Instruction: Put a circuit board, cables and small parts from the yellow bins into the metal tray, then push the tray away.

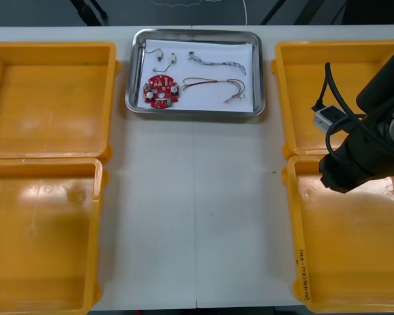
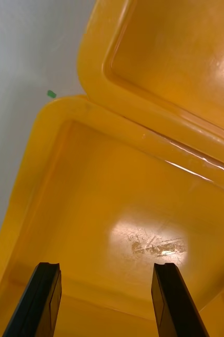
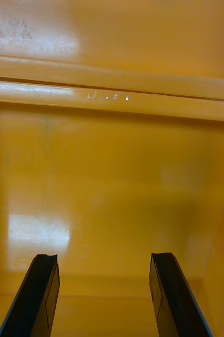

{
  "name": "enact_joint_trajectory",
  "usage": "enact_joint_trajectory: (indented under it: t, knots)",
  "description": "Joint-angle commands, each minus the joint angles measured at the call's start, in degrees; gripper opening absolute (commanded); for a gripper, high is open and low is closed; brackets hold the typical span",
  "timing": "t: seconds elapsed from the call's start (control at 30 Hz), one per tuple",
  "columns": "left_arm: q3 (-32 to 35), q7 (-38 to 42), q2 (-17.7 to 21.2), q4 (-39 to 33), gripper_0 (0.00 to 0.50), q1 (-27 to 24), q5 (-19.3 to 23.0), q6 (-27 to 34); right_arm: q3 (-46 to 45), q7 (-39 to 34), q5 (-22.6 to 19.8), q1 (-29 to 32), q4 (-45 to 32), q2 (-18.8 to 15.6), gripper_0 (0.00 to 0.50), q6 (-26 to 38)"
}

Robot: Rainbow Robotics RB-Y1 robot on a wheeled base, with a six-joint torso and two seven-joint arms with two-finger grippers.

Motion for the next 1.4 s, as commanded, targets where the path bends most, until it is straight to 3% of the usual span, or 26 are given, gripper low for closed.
enact_joint_trajectory:
  t: [0.03,0.4,0.83,1.4]
  knots:
    - [1.71,-5.55,2.57,-1.73,0.500,1.14,0.42,0.35,-4.99,-3.45,0.06,3.48,0.26,-2.04,0.500,0.00]
    - [1.71,-5.55,2.57,-1.73,0.500,1.14,0.42,0.35,-13.34,-4.25,2.34,12.00,0.26,-1.16,0.500,-3.25]
    - [1.71,-5.55,2.57,-1.73,0.500,1.14,0.42,0.35,-20.28,-3.89,7.35,14.73,0.35,5.95,0.500,-0.88]
    - [1.71,-5.55,2.57,-1.73,0.500,1.14,0.42,0.35,-20.89,-3.28,10.87,14.73,0.26,9.56,0.500,-0.44]
